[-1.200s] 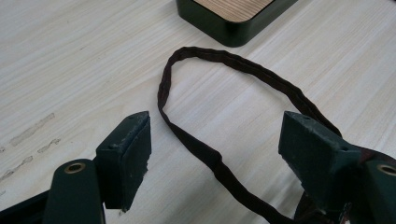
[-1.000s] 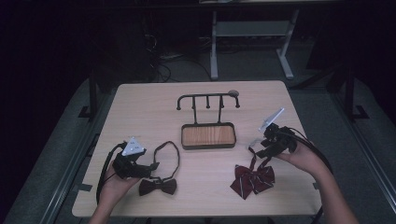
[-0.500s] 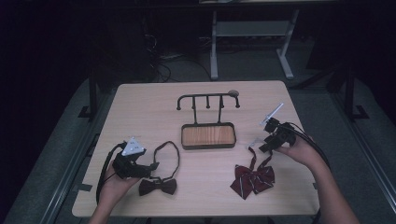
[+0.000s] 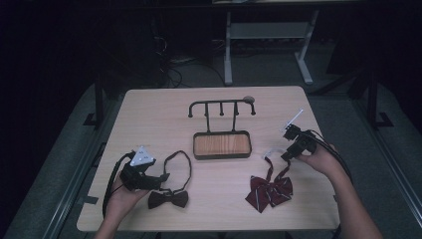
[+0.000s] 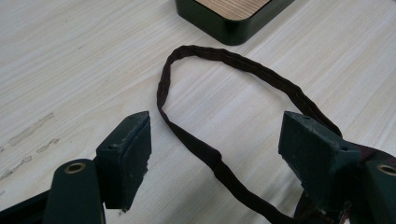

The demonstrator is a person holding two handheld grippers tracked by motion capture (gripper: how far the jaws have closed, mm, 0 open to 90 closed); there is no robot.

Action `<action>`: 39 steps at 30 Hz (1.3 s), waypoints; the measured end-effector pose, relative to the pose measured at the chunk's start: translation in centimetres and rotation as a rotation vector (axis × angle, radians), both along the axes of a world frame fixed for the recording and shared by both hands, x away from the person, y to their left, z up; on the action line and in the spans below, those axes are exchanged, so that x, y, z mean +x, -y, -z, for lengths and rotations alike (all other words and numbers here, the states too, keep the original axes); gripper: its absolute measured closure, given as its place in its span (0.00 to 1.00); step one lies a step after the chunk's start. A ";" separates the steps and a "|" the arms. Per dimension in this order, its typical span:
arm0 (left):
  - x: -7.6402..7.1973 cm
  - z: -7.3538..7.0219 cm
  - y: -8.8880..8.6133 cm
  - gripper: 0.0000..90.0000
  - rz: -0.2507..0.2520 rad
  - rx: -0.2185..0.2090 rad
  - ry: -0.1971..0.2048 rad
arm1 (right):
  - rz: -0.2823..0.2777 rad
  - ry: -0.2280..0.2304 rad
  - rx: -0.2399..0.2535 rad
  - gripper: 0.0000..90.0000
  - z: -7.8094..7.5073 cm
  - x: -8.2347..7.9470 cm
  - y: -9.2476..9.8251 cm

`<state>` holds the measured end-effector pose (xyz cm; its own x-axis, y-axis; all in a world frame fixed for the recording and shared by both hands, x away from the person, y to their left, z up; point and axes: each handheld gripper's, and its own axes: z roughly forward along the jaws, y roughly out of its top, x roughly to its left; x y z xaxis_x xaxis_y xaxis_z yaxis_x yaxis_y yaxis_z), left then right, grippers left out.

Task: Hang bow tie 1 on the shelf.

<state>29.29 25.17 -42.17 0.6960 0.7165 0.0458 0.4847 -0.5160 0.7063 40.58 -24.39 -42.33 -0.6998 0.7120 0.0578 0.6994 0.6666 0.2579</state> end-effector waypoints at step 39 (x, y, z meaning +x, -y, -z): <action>0.0 0.0 0.1 0.29 0.006 0.004 -0.002 | 0.043 -0.056 -0.076 0.65 1.0 0.5 -1.1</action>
<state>29.31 25.12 -42.18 0.7001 0.7125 0.0467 0.4834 -0.5211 0.7034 41.03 -23.33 -43.31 -0.6658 0.7450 0.0411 0.7397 0.6518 0.1676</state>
